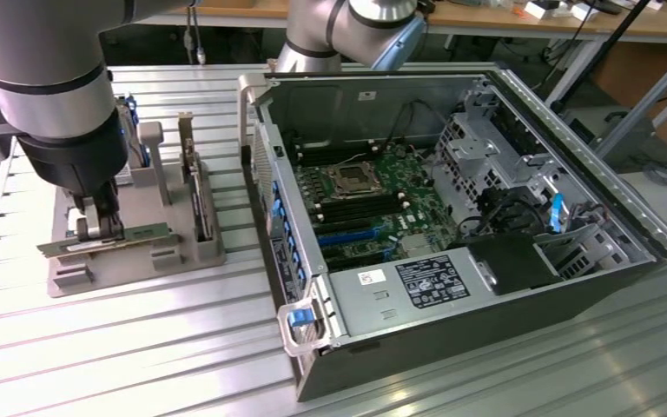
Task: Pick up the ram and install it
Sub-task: 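Pick up the ram and move it above insertion slot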
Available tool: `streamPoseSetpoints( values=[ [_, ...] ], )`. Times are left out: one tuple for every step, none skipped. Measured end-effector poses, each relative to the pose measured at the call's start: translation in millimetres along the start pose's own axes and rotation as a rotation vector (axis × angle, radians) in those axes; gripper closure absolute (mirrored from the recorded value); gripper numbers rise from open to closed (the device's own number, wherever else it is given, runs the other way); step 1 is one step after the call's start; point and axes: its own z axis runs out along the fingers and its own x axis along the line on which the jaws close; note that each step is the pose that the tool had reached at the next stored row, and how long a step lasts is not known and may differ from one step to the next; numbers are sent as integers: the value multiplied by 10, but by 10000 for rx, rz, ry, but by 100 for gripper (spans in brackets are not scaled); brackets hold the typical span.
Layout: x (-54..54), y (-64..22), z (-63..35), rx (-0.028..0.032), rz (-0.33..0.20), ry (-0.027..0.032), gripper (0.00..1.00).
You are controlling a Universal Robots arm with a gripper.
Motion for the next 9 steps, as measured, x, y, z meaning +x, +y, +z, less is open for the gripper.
streamPoseSetpoints(
  values=[
    [0,0,-5,-1,0,0,88],
    [0,0,-9,-1,0,0,88],
    [-1,1,-20,-1,0,1,88],
    [-1,1,-30,0,0,0,88],
    [-1,2,-42,-3,0,1,88],
    [-2,2,-52,-1,0,0,88],
    [-2,3,-62,-1,0,0,88],
    [-2,3,-69,0,0,-1,88],
    [-3,3,-77,0,0,-1,88]
  ],
)
